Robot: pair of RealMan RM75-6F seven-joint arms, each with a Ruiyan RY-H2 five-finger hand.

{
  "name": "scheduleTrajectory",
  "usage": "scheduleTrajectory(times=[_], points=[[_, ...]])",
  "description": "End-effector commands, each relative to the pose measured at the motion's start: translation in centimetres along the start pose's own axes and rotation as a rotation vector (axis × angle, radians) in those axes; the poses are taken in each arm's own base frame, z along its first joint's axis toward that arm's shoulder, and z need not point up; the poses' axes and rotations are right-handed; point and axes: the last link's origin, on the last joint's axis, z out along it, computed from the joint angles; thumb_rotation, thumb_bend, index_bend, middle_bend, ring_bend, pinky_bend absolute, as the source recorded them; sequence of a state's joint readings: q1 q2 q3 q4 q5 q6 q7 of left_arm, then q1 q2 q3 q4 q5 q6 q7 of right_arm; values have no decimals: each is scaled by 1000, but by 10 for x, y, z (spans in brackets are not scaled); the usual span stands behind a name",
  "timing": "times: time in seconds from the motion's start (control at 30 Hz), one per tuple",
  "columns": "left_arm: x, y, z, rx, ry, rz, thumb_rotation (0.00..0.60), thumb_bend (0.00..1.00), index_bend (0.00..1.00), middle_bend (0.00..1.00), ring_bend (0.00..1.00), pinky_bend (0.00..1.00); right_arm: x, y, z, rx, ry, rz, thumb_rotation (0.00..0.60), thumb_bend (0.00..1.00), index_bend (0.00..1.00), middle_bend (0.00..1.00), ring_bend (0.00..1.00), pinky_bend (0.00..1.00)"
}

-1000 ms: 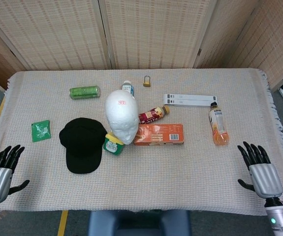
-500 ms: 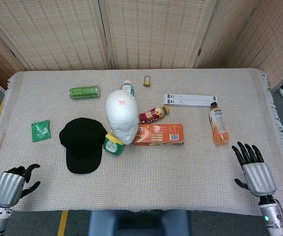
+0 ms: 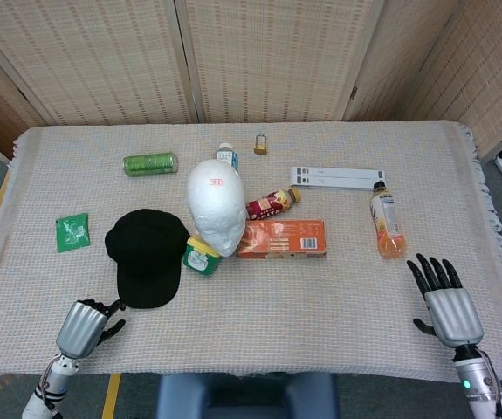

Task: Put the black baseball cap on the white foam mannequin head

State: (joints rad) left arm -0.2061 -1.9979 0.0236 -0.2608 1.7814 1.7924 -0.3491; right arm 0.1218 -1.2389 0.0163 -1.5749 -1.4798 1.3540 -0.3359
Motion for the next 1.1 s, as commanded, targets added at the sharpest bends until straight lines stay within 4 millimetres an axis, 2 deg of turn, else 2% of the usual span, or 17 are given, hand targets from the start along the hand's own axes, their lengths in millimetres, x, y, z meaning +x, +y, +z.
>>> scheduleTrajectory(times=[0.03, 0.47, 1.1], points=[[-8, 5, 8, 3, -9, -5, 600, 201, 538, 1000, 1000, 1000, 0, 0, 1, -5, -3, -1, 600, 25, 0, 0, 0, 0], [-28, 21, 26, -4, -56, 60, 600, 221, 498, 1000, 1000, 1000, 7, 4, -1, -11, -13, 52, 600, 25, 0, 0, 0, 0], [-35, 22, 53, 23, -55, 93, 600, 303, 470, 1000, 1000, 1000, 16, 8, -6, -20, 8, 90, 600, 24, 0, 0, 0, 0]])
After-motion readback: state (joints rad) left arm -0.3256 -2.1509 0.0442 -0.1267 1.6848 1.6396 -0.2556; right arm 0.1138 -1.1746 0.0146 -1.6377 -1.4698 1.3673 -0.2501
